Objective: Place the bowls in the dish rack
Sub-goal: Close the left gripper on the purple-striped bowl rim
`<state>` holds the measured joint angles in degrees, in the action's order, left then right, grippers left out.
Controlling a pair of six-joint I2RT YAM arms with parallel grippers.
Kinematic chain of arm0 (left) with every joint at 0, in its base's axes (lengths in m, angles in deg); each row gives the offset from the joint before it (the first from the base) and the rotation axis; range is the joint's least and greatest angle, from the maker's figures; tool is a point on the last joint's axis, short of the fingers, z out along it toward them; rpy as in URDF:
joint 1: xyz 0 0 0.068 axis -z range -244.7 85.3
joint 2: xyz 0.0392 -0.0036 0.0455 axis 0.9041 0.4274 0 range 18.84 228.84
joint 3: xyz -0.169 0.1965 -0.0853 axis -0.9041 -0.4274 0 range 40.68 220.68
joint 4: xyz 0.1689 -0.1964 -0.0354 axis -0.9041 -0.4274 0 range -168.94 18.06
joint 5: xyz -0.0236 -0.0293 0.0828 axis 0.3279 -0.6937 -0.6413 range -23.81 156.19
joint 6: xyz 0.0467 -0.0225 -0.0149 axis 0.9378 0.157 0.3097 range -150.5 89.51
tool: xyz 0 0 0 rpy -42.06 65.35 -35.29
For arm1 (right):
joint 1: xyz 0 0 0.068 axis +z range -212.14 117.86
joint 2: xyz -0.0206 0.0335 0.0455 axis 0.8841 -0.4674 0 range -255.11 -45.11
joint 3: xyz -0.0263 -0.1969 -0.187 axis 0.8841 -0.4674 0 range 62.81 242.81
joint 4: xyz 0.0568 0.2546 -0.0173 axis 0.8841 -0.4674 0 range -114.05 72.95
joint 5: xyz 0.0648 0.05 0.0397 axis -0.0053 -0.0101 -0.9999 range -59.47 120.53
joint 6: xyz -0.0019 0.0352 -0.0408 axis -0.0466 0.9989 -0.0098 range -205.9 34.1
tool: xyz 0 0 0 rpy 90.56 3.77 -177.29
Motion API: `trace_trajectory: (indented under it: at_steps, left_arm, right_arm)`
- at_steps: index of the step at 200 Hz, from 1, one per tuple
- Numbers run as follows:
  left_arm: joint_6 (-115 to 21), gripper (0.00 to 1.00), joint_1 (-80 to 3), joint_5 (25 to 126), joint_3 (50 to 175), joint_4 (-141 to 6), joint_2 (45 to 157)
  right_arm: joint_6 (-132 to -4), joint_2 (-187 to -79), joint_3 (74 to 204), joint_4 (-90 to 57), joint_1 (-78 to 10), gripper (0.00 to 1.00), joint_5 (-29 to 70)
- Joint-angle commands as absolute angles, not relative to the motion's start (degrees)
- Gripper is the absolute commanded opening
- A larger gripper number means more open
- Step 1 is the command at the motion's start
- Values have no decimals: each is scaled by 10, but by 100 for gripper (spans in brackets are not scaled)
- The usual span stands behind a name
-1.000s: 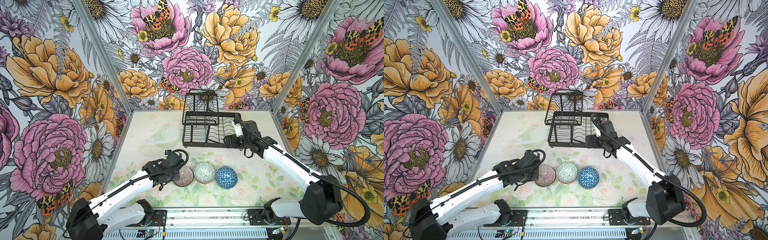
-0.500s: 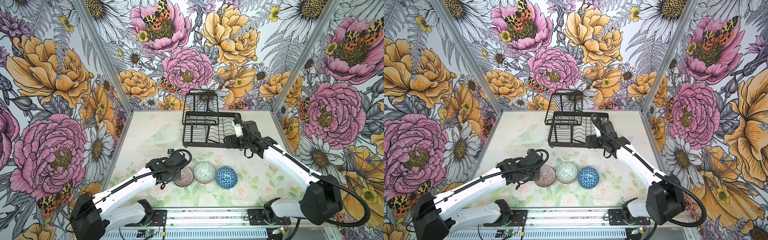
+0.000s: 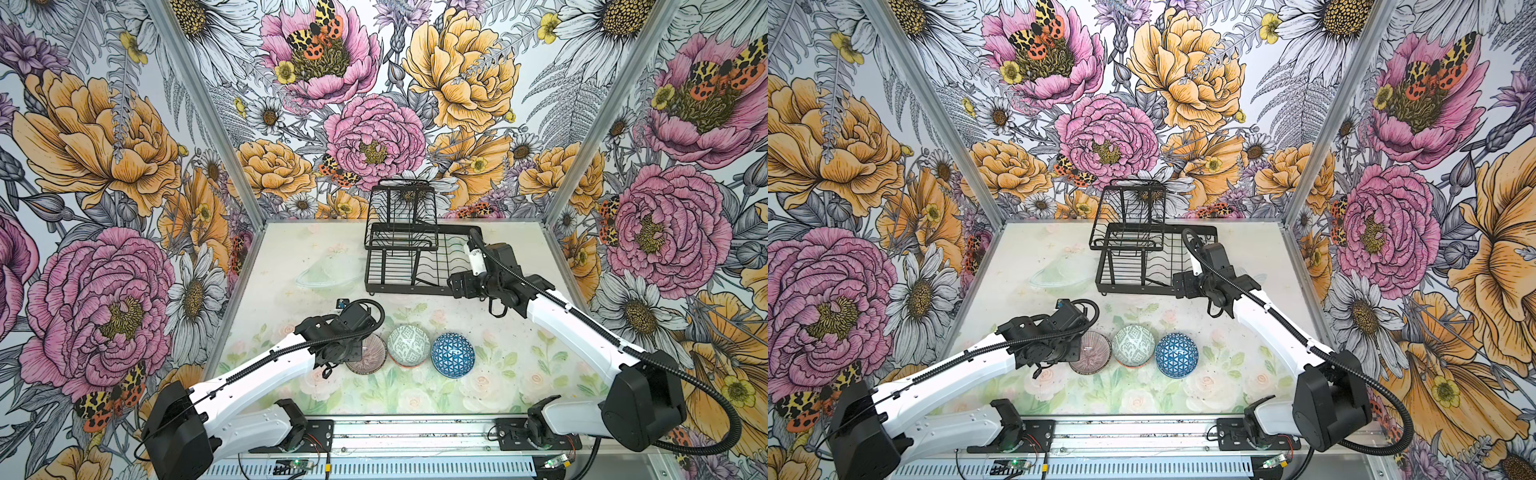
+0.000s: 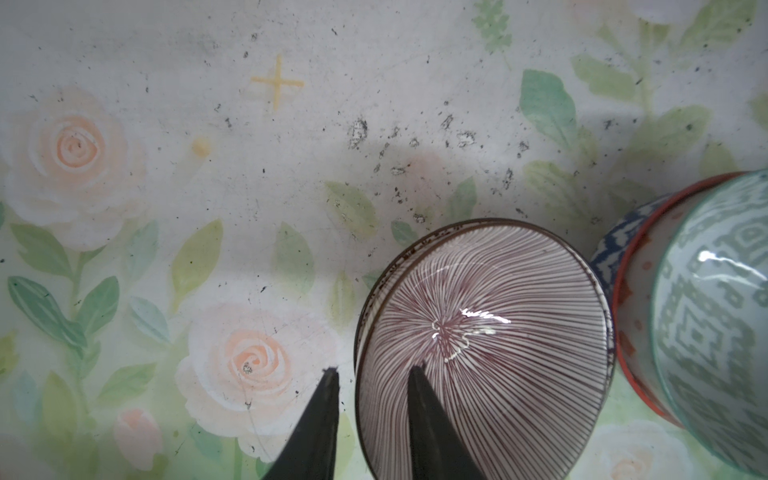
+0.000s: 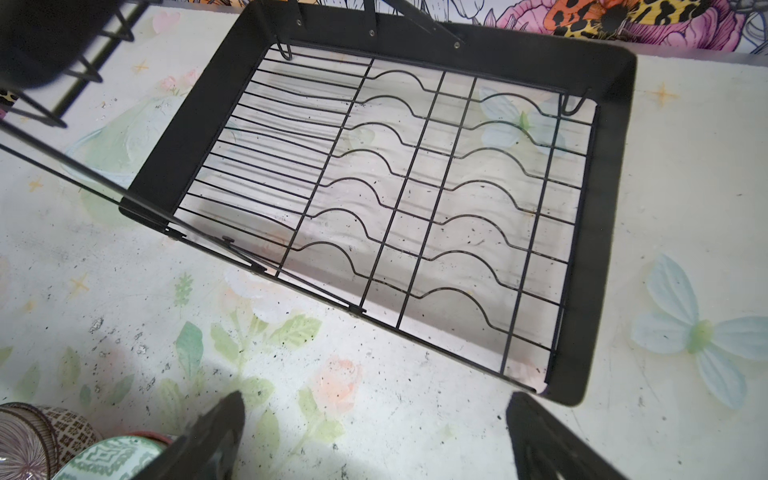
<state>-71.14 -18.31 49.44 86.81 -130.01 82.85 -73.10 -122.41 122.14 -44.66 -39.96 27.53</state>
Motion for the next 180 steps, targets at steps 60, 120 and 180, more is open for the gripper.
trace_trajectory:
  at_steps: [60,120,180]
  left_arm:
    - [-729,24,-176,495,853,-1280,856]
    - [-725,7,-178,491,850,-1275,866]
    - [-720,0,-182,484,855,-1276,858]
  right_arm:
    - [-734,-1219,1217,-442,-397,100,284]
    - [-736,-1221,1218,-442,-398,99,282]
    - [-739,-1215,1220,-443,-398,100,276]
